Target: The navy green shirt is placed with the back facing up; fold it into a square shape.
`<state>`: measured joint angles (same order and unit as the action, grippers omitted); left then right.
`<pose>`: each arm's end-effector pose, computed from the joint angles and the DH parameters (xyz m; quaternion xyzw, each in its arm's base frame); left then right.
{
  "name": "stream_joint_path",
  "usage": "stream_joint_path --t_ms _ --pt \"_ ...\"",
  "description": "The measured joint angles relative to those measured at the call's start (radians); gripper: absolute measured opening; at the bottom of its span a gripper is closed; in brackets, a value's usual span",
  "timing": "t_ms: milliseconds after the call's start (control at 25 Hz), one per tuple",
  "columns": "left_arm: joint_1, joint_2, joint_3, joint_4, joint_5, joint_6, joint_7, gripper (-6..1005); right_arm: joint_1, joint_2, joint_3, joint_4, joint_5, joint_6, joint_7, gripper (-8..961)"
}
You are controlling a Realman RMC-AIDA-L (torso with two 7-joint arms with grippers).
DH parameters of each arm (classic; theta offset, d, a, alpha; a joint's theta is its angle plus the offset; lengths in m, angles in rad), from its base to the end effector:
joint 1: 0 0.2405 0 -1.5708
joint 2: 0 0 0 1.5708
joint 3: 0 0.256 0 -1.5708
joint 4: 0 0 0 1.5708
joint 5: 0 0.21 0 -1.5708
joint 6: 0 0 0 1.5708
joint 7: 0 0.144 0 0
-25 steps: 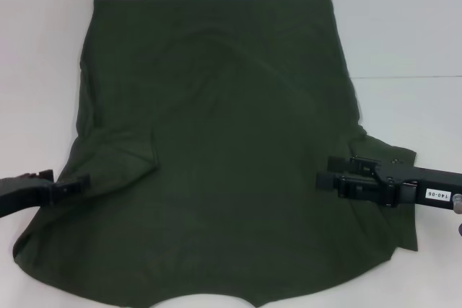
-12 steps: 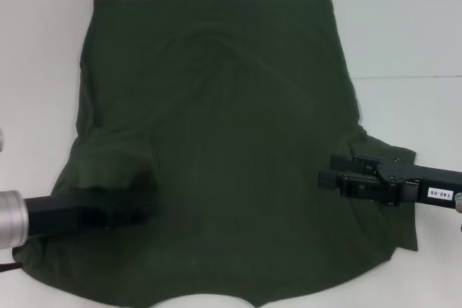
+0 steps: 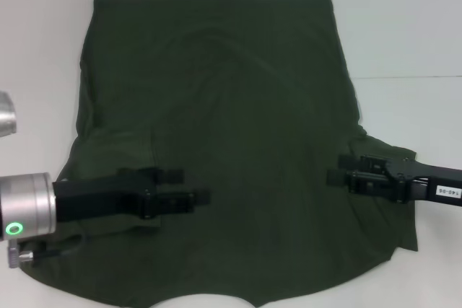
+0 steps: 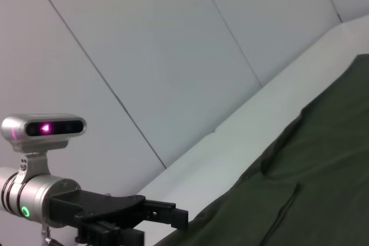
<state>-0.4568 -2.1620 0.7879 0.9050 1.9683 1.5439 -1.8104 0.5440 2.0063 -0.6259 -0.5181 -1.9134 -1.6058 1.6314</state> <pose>-0.2389 0.3274 0.0000 -0.8977 -0.3445 -0.2538 0.1053 0.2692 0.3319 0.0190 -0.8733 0.3599 0.3154 0.0913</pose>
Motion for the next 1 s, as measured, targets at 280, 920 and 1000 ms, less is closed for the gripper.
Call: stream_joint_path --t_ms 280,920,1000 --pt "-0.062 -0.001 0.049 -0.128 -0.008 0.04 0.158 861 -0.032 -0.028 0.0 -0.06 -0.036 0.012 0.197 816" --pt "-0.096 -0.003 0.114 -0.21 -0.01 0.036 0.333 862 -0.113 -0.07 0.023 -0.114 -0.087 0.222 0.617 816" --pt "-0.096 -0.002 0.114 -0.21 -0.011 0.035 0.333 862 -0.112 -0.073 0.026 -0.114 -0.117 0.238 0.641 816"
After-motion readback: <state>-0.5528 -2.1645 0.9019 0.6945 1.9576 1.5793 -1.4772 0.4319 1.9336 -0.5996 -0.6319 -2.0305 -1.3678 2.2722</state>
